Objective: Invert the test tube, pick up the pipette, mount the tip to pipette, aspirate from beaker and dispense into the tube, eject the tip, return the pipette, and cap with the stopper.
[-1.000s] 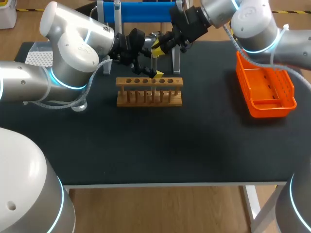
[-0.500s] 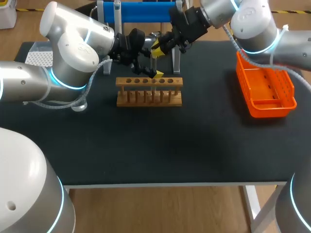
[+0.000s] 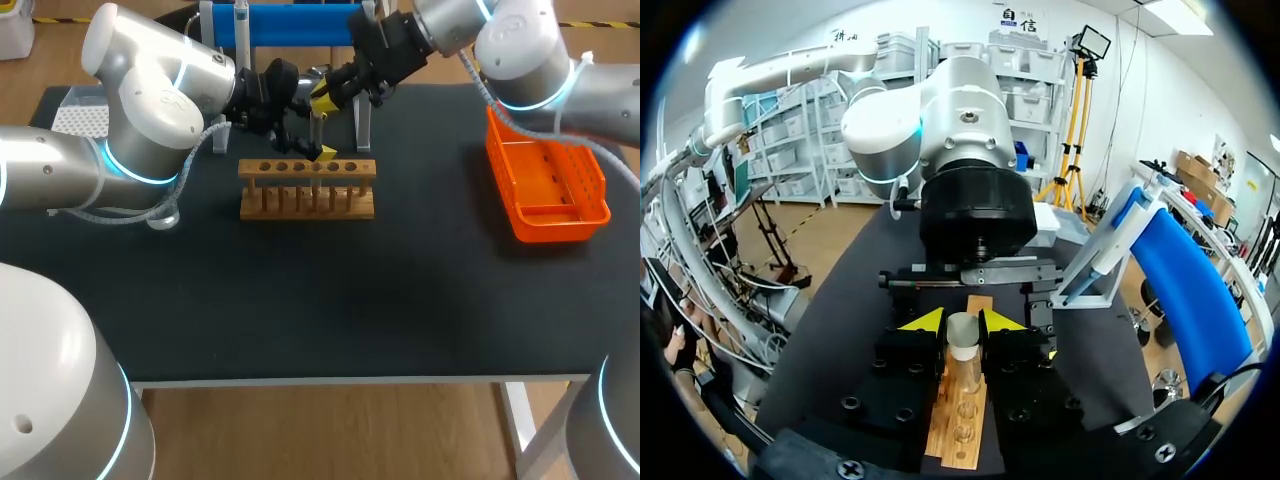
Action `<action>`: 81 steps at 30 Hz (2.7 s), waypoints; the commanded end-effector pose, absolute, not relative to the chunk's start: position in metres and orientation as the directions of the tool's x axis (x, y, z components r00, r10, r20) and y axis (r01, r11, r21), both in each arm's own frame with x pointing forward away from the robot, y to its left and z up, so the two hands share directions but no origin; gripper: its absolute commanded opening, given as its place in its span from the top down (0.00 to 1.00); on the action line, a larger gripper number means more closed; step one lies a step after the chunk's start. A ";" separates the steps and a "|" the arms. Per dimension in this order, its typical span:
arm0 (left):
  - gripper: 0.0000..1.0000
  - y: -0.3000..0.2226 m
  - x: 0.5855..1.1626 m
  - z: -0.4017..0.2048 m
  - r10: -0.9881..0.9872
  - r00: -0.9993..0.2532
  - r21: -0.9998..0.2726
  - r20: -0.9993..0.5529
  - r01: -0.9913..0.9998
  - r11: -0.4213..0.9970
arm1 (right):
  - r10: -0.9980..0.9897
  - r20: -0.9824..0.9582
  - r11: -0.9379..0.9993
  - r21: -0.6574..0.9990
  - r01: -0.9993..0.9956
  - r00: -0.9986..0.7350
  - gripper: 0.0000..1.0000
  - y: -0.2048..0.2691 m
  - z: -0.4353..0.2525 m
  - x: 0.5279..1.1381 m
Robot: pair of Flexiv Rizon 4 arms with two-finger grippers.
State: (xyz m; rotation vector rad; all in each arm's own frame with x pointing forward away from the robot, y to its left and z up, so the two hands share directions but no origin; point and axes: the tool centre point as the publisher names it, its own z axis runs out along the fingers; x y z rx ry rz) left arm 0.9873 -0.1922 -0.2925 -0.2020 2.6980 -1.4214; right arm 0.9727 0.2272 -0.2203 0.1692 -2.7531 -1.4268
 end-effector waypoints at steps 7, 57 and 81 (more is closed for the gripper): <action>0.00 -0.192 0.988 -0.292 -0.154 -0.988 -0.823 -0.011 -0.078 0.563 | -0.119 -0.011 0.578 0.813 -0.078 -0.993 1.00 0.229 -0.225 0.973; 0.00 -0.192 0.988 -0.292 -0.154 -0.988 -0.823 -0.011 -0.078 0.563 | -0.106 -0.009 0.574 0.816 -0.068 -0.994 1.00 0.231 -0.230 0.978; 0.00 -0.192 0.988 -0.292 -0.154 -0.988 -0.823 -0.011 -0.078 0.563 | -0.103 -0.009 0.583 0.810 -0.068 -0.995 0.88 0.228 -0.239 0.975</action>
